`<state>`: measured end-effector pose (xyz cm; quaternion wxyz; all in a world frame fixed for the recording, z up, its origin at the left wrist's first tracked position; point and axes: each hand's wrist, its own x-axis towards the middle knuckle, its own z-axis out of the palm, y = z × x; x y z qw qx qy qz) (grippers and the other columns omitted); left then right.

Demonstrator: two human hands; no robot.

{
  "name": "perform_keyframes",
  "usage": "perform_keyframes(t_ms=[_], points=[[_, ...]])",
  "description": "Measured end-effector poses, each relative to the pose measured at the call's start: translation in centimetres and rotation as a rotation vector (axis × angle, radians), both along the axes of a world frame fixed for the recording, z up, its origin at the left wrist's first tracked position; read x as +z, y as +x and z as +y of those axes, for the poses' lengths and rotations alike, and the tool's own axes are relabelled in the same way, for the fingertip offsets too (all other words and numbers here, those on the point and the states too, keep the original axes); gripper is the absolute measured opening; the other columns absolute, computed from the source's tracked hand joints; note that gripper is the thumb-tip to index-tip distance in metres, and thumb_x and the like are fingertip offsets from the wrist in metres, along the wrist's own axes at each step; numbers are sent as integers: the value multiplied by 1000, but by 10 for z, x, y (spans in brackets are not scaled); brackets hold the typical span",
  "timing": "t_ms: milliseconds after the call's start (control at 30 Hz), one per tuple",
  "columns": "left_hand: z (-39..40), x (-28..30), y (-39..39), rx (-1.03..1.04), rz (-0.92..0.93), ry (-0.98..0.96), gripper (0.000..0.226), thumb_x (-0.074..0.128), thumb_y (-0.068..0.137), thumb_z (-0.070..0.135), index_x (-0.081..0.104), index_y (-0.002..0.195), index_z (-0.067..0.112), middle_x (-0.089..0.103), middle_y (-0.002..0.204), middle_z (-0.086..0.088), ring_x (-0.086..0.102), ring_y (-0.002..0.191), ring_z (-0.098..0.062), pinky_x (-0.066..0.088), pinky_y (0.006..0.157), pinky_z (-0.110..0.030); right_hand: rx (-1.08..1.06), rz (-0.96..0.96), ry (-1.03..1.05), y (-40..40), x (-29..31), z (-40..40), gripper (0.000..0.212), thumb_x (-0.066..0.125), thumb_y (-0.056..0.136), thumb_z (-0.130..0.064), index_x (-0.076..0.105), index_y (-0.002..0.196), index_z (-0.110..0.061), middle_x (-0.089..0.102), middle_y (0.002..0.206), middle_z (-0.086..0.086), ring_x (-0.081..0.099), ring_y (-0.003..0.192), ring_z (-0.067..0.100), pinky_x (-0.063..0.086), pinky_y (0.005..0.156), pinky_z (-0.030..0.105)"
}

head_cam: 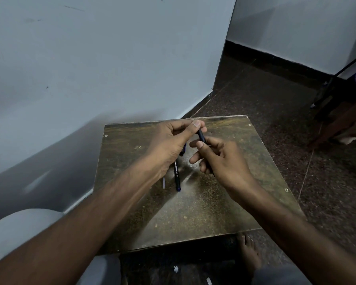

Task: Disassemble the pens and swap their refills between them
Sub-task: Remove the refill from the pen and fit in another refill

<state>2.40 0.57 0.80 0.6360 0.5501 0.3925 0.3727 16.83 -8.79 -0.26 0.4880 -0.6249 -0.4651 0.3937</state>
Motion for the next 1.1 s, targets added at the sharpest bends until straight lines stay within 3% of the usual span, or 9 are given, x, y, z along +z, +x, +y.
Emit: perform_keyframes(t_ms=[67, 133, 233, 367, 433, 533, 667, 900, 1100], points=[[3, 2, -2, -10, -45, -20, 16, 74, 104, 22, 86, 108, 11, 88, 107, -2, 76, 68, -2, 59, 65, -30, 64, 180, -45, 2, 2, 0, 22, 58, 113, -23, 78, 121, -16, 82, 86, 6, 62, 56, 6, 49, 54, 20], [5, 5, -4, -53, -93, -43, 15, 73, 104, 17, 84, 108, 8, 88, 101, 0, 78, 69, -1, 61, 65, -19, 120, 363, -108, 4, 6, 2, 26, 58, 112, -24, 77, 124, -9, 81, 86, 8, 60, 55, 6, 48, 53, 19], [6, 11, -6, -114, -58, -11, 16, 73, 105, 23, 86, 108, 14, 88, 105, 1, 81, 86, -1, 60, 75, -16, 159, 492, -179, 9, 15, 4, 30, 57, 112, -23, 73, 124, 0, 80, 83, 9, 60, 52, 6, 48, 51, 18], [14, 14, -11, -7, 585, 554, 28, 69, 103, 54, 86, 114, 36, 87, 102, 0, 78, 105, -14, 63, 84, -40, 61, 303, -183, 15, 21, 2, 31, 56, 114, -21, 74, 122, 2, 79, 79, 7, 59, 51, 6, 48, 48, 17], [13, 15, -14, 32, 959, 865, 30, 67, 102, 58, 84, 118, 39, 80, 94, 3, 66, 106, -15, 56, 70, -35, 13, 239, -169, 15, 22, 2, 27, 56, 114, -21, 75, 118, -2, 78, 76, 4, 59, 51, 5, 46, 46, 16], [7, 11, -8, 38, 1154, 986, 25, 72, 100, 51, 82, 114, 32, 66, 89, 4, 61, 108, -22, 41, 66, -31, -10, 213, -150, 14, 22, 2, 25, 57, 113, -20, 76, 116, -3, 77, 75, 3, 58, 51, 4, 45, 46, 16], [2, 2, 3, 84, 1176, 924, 21, 78, 97, 47, 82, 108, 29, 62, 103, -6, 68, 96, -25, 42, 67, -33, -12, 189, -136, 16, 22, 1, 24, 58, 113, -20, 76, 115, -4, 77, 75, 2, 58, 53, 5, 48, 49, 18], [-3, 0, 12, 43, 1125, 870, 21, 75, 96, 47, 79, 111, 34, 80, 93, 11, 72, 106, -20, 42, 64, -31, -18, 190, -121, 18, 21, 5, 23, 58, 113, -20, 76, 112, -6, 77, 73, 1, 59, 53, 6, 48, 50, 20], [-10, -8, 18, -16, 1187, 908, 25, 71, 97, 48, 72, 87, 25, 72, 83, 1, 71, 93, -25, 43, 59, -34, -33, 164, -113, 20, 21, 5, 22, 58, 112, -20, 77, 110, -8, 77, 74, 1, 59, 53, 5, 48, 49, 19]])
